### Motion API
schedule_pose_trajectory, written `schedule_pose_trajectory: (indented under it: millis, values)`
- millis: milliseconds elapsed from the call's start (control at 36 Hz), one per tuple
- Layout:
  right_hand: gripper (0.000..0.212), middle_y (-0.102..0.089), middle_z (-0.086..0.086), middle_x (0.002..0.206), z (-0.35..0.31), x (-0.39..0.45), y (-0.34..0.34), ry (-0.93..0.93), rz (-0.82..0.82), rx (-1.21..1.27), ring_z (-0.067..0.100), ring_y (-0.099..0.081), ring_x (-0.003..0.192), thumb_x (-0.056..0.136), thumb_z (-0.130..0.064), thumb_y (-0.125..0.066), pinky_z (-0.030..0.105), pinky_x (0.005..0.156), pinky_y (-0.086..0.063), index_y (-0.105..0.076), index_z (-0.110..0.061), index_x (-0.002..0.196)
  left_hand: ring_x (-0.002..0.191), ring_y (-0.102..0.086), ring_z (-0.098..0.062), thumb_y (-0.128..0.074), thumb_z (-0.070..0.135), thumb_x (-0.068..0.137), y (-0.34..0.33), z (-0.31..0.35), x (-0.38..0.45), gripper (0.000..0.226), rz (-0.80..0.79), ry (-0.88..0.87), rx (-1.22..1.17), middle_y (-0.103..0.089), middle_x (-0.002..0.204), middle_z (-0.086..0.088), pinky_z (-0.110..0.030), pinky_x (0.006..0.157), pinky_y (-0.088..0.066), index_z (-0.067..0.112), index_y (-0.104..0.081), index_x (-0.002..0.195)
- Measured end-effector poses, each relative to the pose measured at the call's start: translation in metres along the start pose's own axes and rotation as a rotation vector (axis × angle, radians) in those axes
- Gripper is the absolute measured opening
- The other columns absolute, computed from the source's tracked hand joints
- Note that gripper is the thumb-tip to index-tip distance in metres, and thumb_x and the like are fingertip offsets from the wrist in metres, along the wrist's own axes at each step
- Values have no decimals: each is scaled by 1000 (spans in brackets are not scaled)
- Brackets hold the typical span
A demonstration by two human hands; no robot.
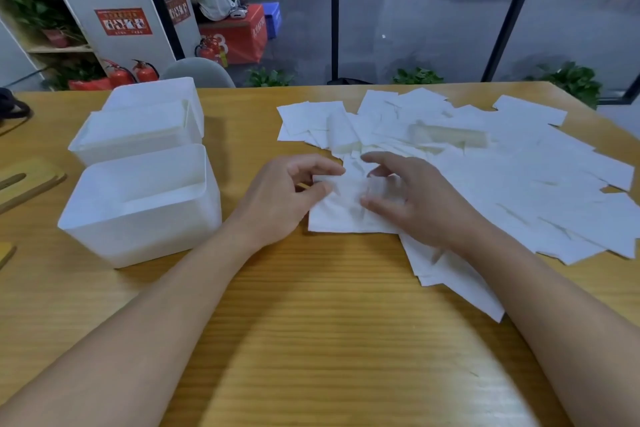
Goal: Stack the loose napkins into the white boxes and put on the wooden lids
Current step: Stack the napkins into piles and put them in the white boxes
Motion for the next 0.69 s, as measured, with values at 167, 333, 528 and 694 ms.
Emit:
schedule_pose_trajectory:
  millis: [167,333,528,694]
  values:
    - [36,-67,-24,107,5,-3,14,-95,92,131,-12,-59,106,94,-35,-82,0,87,-39,-72,-37,129,95,-71,-7,-69,17,104,12,-16,1,32,36,86,139,-75,109,17,-23,81,-55,42,-76,124]
    - [40,-69,-21,105,16,-7,17,-160,4,103,-2,-67,97,94,-28,-78,22,85,-57,-69,-40,131,83,-57,9,-59,19,106,15,-35,-6,42,-96,253,336,-65,130,23,-16,72,-42,48,-69,134]
    - [26,-74,-20,101,24,-6,22,-188,35,58,2,-70,91,97,-18,-66,29,79,-61,-78,-39,108,101,-65,0,-59,22,107,13,-30,-10,40,-136,240,428,-61,137,25,-17,75,-46,45,-66,139]
    - [31,-72,-23,102,10,-7,19,-116,63,125,-7,-65,98,95,-18,-71,13,80,-51,-77,-38,118,131,-49,-11,-66,45,104,17,-26,-9,34,-73,197,545,-65,127,21,-34,109,-43,38,-69,137]
Point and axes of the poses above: each hand's wrist, its own x-axis towards the middle knuckle, its own y-axis out of the back of the hand, z = x × y, the point moved 9 cm from there along x, towards the middle knuckle
